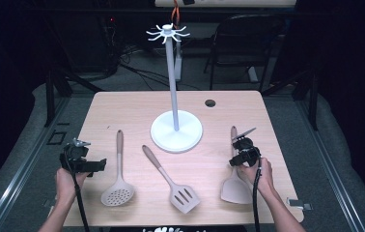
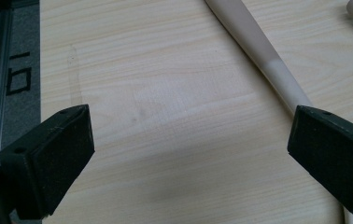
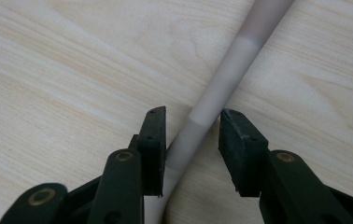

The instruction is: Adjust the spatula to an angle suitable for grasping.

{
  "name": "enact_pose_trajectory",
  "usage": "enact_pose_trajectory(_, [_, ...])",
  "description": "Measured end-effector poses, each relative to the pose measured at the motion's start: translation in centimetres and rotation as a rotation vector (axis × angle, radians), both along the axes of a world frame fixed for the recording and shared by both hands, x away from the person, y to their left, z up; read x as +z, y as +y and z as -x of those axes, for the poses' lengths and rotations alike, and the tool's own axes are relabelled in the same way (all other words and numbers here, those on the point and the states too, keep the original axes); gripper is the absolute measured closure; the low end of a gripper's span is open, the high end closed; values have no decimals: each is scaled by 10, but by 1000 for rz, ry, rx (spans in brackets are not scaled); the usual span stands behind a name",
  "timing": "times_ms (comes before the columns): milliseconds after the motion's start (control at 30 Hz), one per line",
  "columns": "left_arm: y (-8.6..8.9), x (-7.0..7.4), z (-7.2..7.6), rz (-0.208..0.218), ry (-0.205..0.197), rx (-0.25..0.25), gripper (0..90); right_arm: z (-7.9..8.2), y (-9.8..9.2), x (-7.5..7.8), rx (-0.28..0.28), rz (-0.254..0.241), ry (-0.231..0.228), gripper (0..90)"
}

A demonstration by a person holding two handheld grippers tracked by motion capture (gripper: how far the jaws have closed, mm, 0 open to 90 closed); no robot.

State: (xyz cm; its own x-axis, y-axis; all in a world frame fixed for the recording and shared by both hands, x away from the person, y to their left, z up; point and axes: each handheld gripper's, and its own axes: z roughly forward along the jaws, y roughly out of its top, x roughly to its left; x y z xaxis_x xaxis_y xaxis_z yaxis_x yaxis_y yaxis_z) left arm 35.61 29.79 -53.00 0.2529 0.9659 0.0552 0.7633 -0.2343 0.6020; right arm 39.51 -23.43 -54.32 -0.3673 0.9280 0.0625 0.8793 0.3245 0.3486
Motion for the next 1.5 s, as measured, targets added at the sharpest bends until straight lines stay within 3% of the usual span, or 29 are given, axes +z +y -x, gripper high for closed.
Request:
enact_pose_trajectory(200, [2,0,1,4,-1,3,3,0,1,3,43,1,20,689])
enact_pose_trajectory(267, [3,-1,0,6,2,6,2,1,4,1,27,-9,1,695])
enact_pose_trajectory(400, [1,1,1,2,-6,1,2,2,6,1,48,-1,21,703])
enact_pose_trajectory(433, [0,1,1,-2,-8,-1,3,3,9,-1,28,-17,3,702])
enact_pose_trajectory(467, [-1,1,1,-3,-8,-3,2,2,9,0,50,10,24,703])
enact_pose_trajectory(633, [-3,0,-1,-5,-1,-9,3,0,9,-3,40,5,36,712])
enact_pose_trajectory(667, [-4,0,-1,-5,0,-10,2,1,11,-6,16,-17,15,714])
enact_pose_trajectory(700, [-5,0,-1,-6,-1,-14,3,1,10,-6,17,-23,21,717])
enact_pose_trajectory(733, [-5,0,-1,-7,-5,-14,3,0,8,-4,31,-4,37,720])
enact_pose_trajectory(800, [-6,1,0,-9,-5,-17,3,1,8,-6,-3,-44,17,726])
enact_pose_trajectory(833, [-7,2,0,-8,-10,-16,2,0,6,-5,10,-45,36,731])
enact_pose_trajectory(1000, [-7,4,2,-34,-26,-17,3,-1,2,-6,-13,-98,38,749])
enact_pose_trajectory(1100, [-7,6,3,-31,-37,-15,3,1,4,-5,1,-117,41,785])
enact_pose_trajectory(1167, [-8,6,4,-25,-40,-16,3,2,9,-3,24,-90,24,786])
enact_pose_trajectory(1233, [-8,6,4,-21,-40,-17,3,3,12,-2,7,-108,-5,787])
enact_pose_trajectory(1300, [-8,7,4,-14,-43,-20,3,4,11,2,37,-101,-8,787])
enact_pose_trajectory(1500, [-11,13,8,22,-60,-29,3,13,16,21,99,-112,-126,787])
